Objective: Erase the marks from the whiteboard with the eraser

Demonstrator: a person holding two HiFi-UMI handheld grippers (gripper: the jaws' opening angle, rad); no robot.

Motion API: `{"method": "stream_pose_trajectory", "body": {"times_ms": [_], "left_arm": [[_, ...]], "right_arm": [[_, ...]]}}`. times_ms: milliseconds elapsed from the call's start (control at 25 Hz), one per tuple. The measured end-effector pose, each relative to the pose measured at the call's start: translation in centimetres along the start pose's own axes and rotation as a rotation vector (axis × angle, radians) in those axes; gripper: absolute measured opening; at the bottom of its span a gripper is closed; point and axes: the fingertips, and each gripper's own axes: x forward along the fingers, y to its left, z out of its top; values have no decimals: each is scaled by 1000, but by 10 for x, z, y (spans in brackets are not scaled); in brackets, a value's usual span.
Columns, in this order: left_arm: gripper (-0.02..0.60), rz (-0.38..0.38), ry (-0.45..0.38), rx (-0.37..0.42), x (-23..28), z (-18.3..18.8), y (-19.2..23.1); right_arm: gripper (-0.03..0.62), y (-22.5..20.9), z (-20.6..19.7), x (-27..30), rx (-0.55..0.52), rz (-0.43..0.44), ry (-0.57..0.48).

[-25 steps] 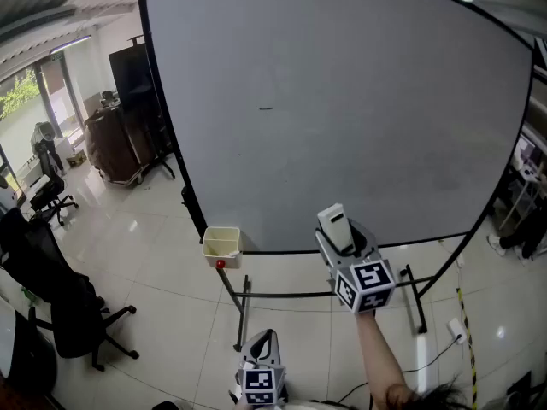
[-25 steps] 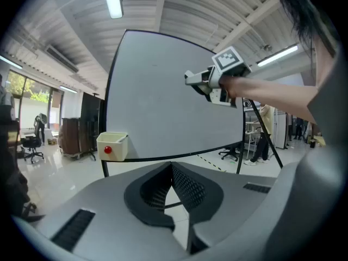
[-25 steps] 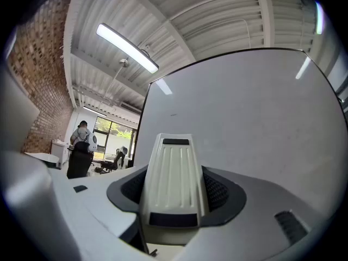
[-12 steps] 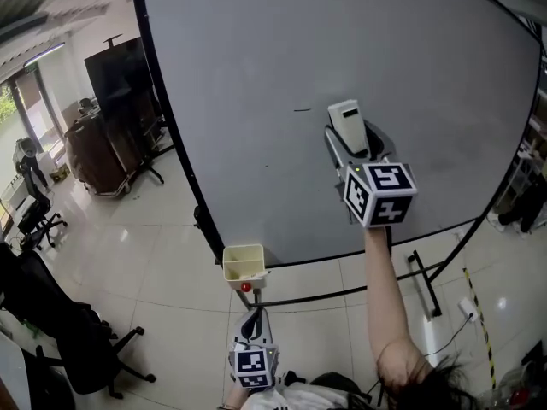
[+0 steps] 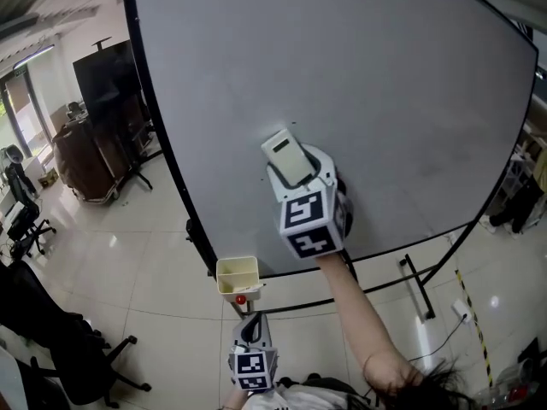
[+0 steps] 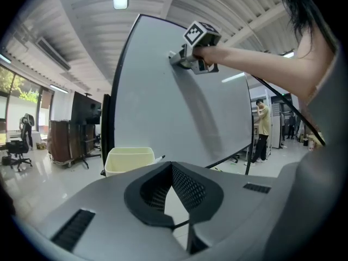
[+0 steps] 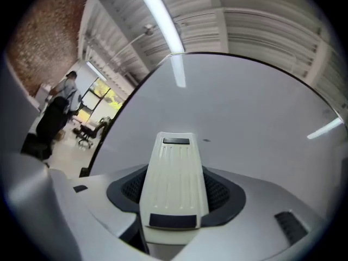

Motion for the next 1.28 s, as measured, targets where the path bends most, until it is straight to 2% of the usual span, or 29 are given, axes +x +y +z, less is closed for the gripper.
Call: {"method": "stream_pose_trajectory", "body": {"times_ms": [80,160,200,400,520,640,760,840,960,1080,1200,1280], "left_arm": [[-22,-7,-9,-6,3,3,-8],[-23,-24,-17,4,6,8,-18],[-23,-34,-17,9,7,9,-22],[-23,-36,12,10,4,-3,-28],[-23,-9,14,2,1,-4,-20],[-23,15,8,-5,-1,-2,-13],[-21,28,8,-11,-4,-2,-11],[-23,31,14,-8,-5,-5,-11],[-23,33,13,-7,-6,-5,-10],[-22,36,4,-4,-7,-1,-9],[-21,37,2,-2,-9,1,-7],[-23,32,5,-8,-12,-2,-7]], "right_arm": [[275,32,-5,5,-78,69,23],[275,27,-3,2,-71,87,9],[275,11,0,-3,-43,66,-8],[275,-124,-6,-40,187,-166,-59],[275,-149,-14,-40,225,-222,-32],[276,-136,-13,-31,200,-240,-30],[276,-98,-3,-21,181,-170,-36],[276,-56,6,-11,106,-106,-16],[276,13,0,6,-79,-19,46],[276,54,-14,16,-191,31,93],[276,61,-14,16,-166,62,71],[278,61,-15,4,-91,100,45]]}}
